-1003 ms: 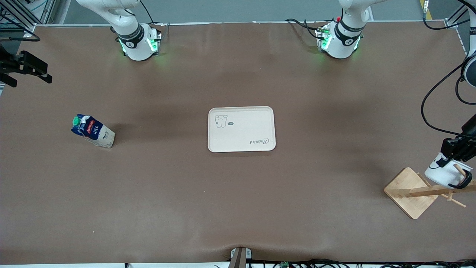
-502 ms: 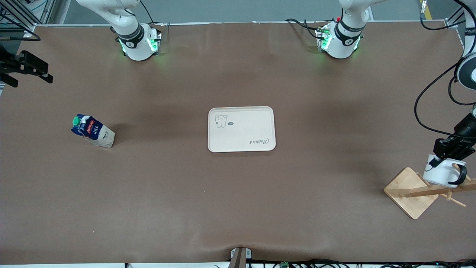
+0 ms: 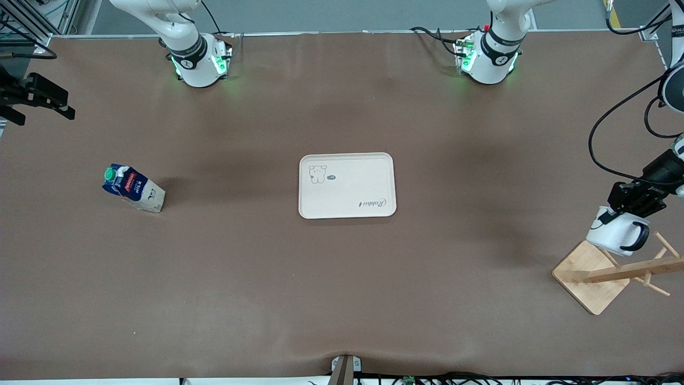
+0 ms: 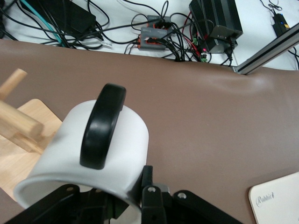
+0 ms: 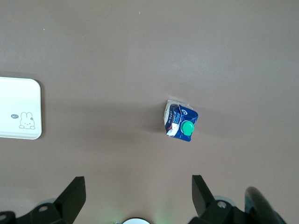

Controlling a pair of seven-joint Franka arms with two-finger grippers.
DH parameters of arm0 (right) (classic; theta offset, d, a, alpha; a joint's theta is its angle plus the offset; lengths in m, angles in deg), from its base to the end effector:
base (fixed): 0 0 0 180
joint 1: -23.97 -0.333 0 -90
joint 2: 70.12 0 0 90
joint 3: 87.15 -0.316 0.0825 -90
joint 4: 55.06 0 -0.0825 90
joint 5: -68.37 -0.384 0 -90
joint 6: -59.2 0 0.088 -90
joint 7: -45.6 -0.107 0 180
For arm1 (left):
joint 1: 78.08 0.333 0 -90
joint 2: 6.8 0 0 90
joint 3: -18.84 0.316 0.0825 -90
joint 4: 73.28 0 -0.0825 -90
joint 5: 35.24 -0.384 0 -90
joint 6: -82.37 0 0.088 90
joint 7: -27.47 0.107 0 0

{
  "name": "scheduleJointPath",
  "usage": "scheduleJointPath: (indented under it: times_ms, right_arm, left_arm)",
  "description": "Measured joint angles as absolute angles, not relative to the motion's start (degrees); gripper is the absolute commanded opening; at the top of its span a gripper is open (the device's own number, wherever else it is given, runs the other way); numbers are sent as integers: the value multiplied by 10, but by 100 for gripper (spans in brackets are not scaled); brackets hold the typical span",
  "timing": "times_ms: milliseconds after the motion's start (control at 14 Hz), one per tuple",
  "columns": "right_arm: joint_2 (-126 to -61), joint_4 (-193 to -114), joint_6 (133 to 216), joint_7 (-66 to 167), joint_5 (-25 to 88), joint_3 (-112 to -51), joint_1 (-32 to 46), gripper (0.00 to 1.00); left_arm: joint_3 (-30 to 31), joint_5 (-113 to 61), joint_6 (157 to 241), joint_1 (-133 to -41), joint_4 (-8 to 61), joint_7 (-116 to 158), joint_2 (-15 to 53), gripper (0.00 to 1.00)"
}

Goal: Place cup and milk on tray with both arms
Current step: 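Grasp the mug rim and lift it off the stand peg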

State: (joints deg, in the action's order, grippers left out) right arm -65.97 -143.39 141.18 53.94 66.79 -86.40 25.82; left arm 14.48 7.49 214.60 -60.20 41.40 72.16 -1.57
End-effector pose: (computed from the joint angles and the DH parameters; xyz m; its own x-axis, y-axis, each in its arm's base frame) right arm 0.5165 -0.0205 0.6649 0.9940 0.1039 -0.0338 0.1027 -0.9941 -0.0336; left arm 0.5828 0.1271 0.4393 0.8893 0.0195 0.4569 -0.1767 -0.9069 0.3826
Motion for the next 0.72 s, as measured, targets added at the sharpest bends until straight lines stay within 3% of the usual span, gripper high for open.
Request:
scheduleJointPath:
  times_ms: [287,717]
  right_arm:
    - [-663,-1434,1412,539,667,-864,258,100]
    - [-679,-1434,1413,539,666,-862,262,100]
  left_arm:
    - [145,46,2088,-601,410,668,-21,0]
    - [117,-31,1947,-606,342,412,-30,0]
